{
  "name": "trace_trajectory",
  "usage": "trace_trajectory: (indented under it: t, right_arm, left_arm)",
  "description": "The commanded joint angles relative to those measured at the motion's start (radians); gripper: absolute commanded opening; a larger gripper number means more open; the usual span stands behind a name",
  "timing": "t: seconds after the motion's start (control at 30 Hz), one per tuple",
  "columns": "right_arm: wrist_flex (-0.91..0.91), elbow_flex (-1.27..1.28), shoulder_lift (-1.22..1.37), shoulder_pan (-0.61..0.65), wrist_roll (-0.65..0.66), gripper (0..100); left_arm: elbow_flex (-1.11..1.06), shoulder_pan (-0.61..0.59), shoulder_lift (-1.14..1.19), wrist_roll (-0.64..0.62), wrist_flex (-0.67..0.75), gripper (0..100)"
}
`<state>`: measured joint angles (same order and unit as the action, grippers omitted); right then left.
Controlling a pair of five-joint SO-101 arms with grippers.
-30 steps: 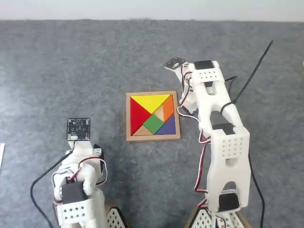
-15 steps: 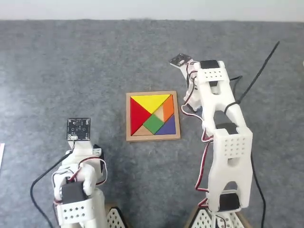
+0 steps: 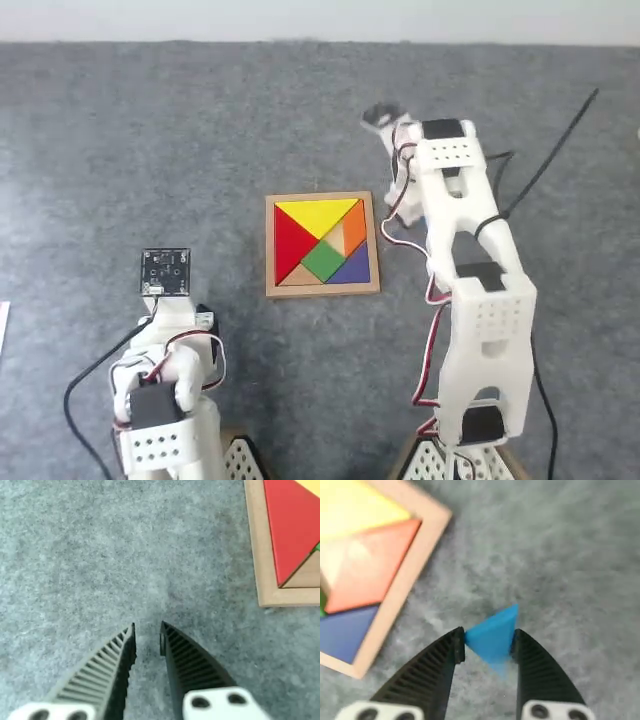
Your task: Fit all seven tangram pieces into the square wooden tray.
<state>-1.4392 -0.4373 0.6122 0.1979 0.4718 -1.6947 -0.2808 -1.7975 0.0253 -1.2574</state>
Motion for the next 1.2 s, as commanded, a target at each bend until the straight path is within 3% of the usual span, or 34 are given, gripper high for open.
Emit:
trace_trajectory:
  t: [0.0, 0.37, 0.5, 0.8, 0.97, 1.17]
  right_arm:
    - [-0.036, -0.006, -0.131, 0.039, -0.072, 12.3]
    - [-0.189, -0.012, -0.328, 0.237, -0.281, 12.3]
    - [-0.182, -0.011, -0.358, 0.272, -0.301, 12.3]
    - [-0.148, -0.006, -0.171, 0.15, -0.186, 12.3]
    - [-0.048, -0.006, -0.09, 0.044, -0.176, 11.5]
    - [-0.007, -0.006, 0.007, 0.028, -0.183, 8.3]
  left_arm:
    - [0.012, 0.003, -0.018, 0.0, -0.003, 8]
    - [0.012, 0.003, -0.018, 0.0, -0.003, 8]
    - [0.012, 0.003, -0.018, 0.0, -0.003, 8]
    - [0.012, 0.003, -0.018, 0.0, -0.003, 8]
    - [0.012, 0.003, -0.018, 0.0, -0.003, 8]
    - [0.012, 0.003, -0.018, 0.0, -0.003, 8]
